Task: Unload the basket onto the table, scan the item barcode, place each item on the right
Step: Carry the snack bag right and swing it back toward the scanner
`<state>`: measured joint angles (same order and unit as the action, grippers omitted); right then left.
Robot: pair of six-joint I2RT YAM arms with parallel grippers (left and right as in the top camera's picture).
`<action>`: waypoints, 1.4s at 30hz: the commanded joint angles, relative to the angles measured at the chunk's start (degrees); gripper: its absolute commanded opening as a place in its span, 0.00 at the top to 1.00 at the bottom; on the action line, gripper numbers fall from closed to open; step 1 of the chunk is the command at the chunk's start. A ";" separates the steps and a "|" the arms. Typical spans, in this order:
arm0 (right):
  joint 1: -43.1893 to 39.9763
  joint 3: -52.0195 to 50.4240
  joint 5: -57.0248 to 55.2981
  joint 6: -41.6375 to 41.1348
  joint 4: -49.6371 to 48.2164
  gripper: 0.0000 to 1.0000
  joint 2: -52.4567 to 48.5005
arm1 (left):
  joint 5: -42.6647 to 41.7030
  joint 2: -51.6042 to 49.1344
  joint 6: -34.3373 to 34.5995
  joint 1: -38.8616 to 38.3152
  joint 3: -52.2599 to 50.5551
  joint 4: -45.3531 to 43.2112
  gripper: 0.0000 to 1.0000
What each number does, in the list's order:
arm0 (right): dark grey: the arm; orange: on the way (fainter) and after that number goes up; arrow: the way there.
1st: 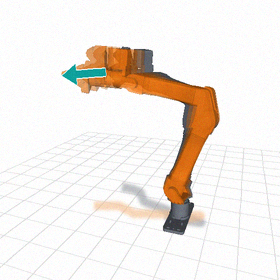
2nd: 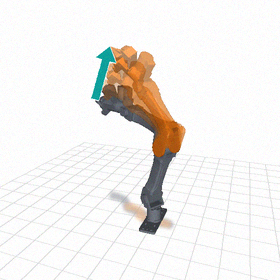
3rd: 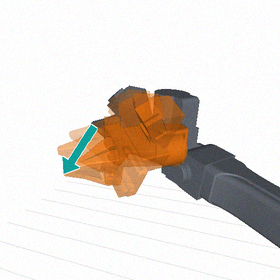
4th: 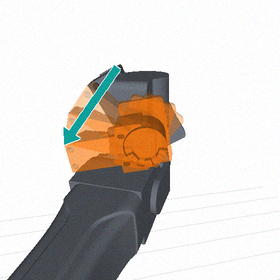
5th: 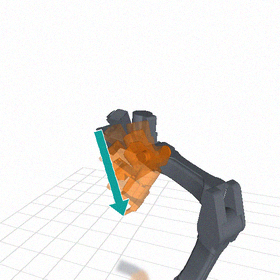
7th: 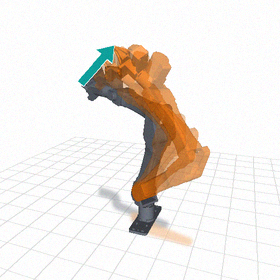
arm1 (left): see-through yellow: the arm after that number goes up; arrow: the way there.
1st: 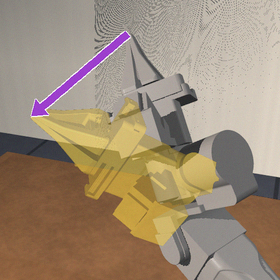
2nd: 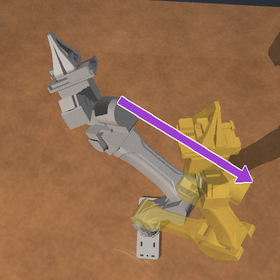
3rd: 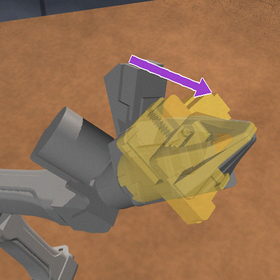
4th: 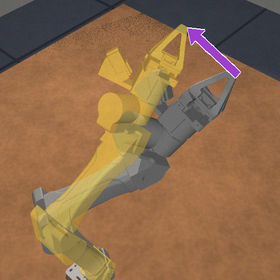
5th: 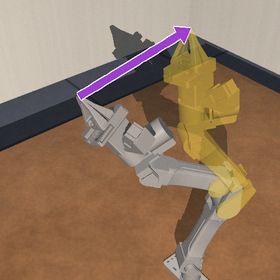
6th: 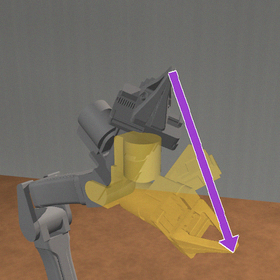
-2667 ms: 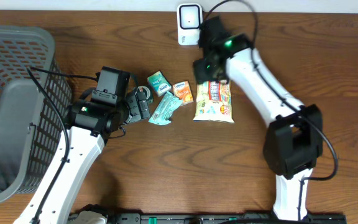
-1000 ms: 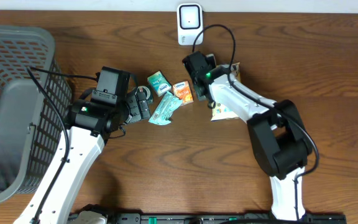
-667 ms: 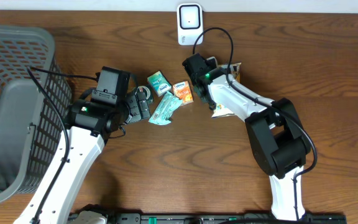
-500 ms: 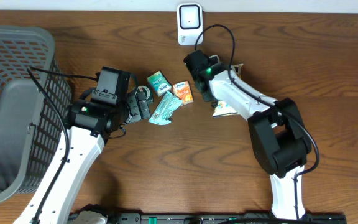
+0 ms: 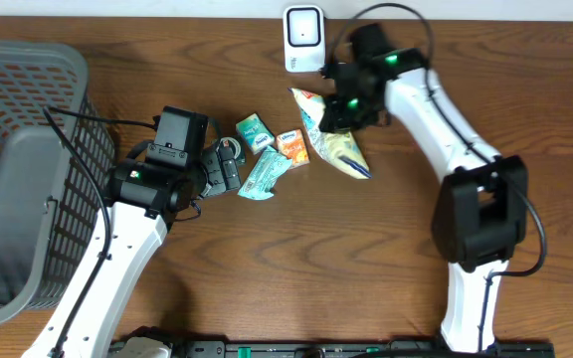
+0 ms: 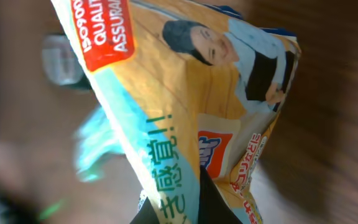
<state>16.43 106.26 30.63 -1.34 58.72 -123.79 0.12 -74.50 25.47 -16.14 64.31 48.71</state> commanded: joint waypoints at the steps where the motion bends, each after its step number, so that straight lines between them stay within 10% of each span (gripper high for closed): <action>1: -5.11 -4.04 23.34 5.31 -0.20 0.99 1.25 | 0.11 0.13 0.07 0.09 0.74 0.11 0.02; 10: -18.62 -20.92 21.09 -2.14 -11.39 0.80 1.25 | 0.11 0.13 0.07 0.09 0.74 0.11 0.02; 19: -26.82 -9.03 11.28 -3.74 -0.96 0.54 1.44 | 0.11 0.13 0.07 0.09 0.74 0.11 0.02; 27: -23.93 3.61 1.18 2.91 12.44 0.42 1.44 | 0.11 0.13 0.07 0.09 0.74 0.13 0.02; 35: -17.51 -1.36 -17.49 2.16 9.38 0.02 1.36 | 0.11 0.13 0.07 0.09 0.74 0.11 0.02; 42: -15.89 -12.13 -14.97 2.23 -0.15 0.01 1.31 | 0.11 0.13 0.07 0.09 0.74 0.13 0.02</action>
<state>0.40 98.17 16.21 0.69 60.71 -123.46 0.12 -74.50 25.47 -16.14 64.31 48.71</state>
